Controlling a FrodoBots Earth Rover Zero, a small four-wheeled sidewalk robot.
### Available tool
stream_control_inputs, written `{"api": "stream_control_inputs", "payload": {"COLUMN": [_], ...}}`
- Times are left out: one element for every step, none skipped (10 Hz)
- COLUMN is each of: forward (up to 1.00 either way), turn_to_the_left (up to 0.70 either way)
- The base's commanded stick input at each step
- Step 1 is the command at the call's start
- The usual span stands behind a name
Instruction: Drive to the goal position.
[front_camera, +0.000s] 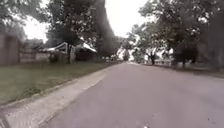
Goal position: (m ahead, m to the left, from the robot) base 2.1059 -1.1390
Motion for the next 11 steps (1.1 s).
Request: {"api": "stream_control_inputs", "payload": {"forward": [0.70, 0.70, 0.70, 0.70, 0.70, 0.70, 0.70, 0.70, 0.70, 0.70, 0.70], "turn_to_the_left": [0.08, 0.08, 0.08, 0.05, -0.02, -0.09, -0.17, -0.24, -0.27, -0.27, -0.27]}}
